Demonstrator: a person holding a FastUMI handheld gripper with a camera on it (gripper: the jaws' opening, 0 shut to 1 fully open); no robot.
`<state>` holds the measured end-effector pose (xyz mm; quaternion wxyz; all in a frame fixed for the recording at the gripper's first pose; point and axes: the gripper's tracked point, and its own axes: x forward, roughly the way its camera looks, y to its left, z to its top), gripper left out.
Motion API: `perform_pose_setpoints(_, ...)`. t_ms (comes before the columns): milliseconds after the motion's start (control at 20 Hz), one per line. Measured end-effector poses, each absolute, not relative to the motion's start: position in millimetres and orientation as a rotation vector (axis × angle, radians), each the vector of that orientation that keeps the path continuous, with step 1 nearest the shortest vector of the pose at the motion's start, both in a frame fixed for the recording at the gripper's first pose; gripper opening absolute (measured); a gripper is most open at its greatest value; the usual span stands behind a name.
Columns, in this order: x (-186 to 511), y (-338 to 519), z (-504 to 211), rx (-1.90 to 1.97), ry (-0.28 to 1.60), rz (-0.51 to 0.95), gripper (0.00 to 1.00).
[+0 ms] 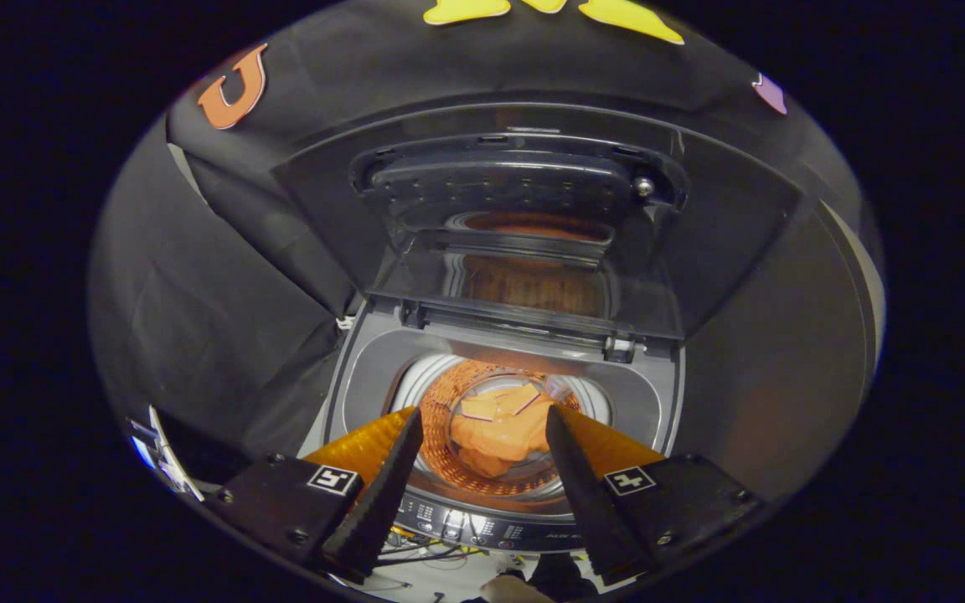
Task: Put the clothes into the washing machine and then close the washing machine lid.
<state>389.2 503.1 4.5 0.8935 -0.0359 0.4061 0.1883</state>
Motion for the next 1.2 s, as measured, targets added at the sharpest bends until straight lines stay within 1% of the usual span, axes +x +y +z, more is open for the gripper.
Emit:
perform_pose_setpoints(350,382,496,16,-0.083,0.774,0.364,0.92)
perform_pose_setpoints(550,374,493,33,-0.088,0.718,0.380,0.92)
perform_pose_setpoints(800,372,484,81,-0.090,0.577,0.354,0.92)
perform_pose_setpoints(1200,371,492,169,-0.024,0.429,0.358,0.92)
